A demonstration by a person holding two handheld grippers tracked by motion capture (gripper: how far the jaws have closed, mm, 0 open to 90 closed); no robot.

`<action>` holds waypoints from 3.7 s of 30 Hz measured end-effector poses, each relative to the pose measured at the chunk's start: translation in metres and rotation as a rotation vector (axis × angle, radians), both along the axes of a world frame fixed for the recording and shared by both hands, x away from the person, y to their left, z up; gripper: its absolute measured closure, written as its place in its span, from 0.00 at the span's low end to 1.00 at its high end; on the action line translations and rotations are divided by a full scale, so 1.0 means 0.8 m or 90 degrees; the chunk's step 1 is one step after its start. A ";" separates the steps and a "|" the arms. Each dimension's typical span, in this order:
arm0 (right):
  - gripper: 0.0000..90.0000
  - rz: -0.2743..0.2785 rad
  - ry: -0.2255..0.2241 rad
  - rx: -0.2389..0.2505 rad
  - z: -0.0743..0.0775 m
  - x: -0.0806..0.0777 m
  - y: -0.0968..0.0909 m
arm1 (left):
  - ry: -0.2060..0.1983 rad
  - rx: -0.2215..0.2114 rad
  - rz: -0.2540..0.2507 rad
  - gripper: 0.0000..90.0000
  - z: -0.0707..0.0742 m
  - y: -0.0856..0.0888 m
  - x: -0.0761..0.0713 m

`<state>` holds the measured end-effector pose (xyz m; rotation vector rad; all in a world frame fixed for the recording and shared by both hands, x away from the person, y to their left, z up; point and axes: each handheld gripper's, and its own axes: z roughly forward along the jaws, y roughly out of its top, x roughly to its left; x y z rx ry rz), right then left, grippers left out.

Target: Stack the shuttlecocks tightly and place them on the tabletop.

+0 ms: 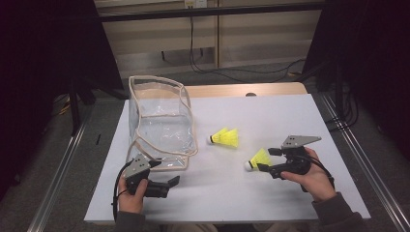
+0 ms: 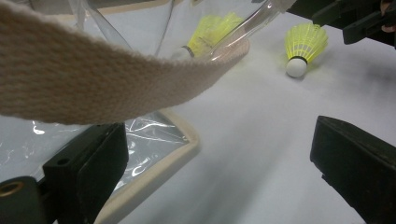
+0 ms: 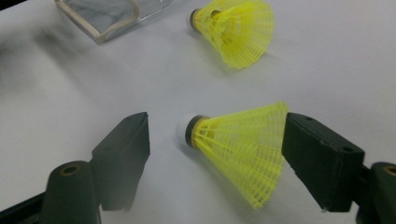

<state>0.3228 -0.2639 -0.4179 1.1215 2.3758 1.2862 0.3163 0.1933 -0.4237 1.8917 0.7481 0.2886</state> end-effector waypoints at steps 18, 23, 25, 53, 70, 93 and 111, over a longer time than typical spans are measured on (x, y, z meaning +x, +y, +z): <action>0.52 0.019 0.014 -0.006 -0.009 0.000 -0.002 | 0.001 -0.003 0.000 0.05 0.000 0.000 0.000; 0.59 0.021 0.018 -0.007 -0.013 0.001 -0.003 | 0.001 -0.002 0.001 0.05 0.001 0.001 0.000; 0.67 0.027 0.017 -0.006 -0.013 0.002 -0.005 | 0.002 -0.005 0.003 0.05 0.001 0.001 0.000; 0.99 0.011 0.000 0.031 -0.007 0.005 -0.021 | -0.002 -0.007 0.007 0.05 0.004 0.004 0.000; 0.99 -0.007 -0.021 0.040 -0.002 0.024 -0.016 | 0.000 -0.008 0.008 0.05 0.004 0.006 -0.001; 0.99 -0.025 -0.037 0.046 0.006 0.042 -0.013 | -0.005 -0.008 0.006 0.05 0.006 0.005 -0.002; 0.99 -0.029 -0.038 0.048 0.003 0.051 -0.009 | -0.004 -0.004 0.006 0.05 0.005 0.005 -0.001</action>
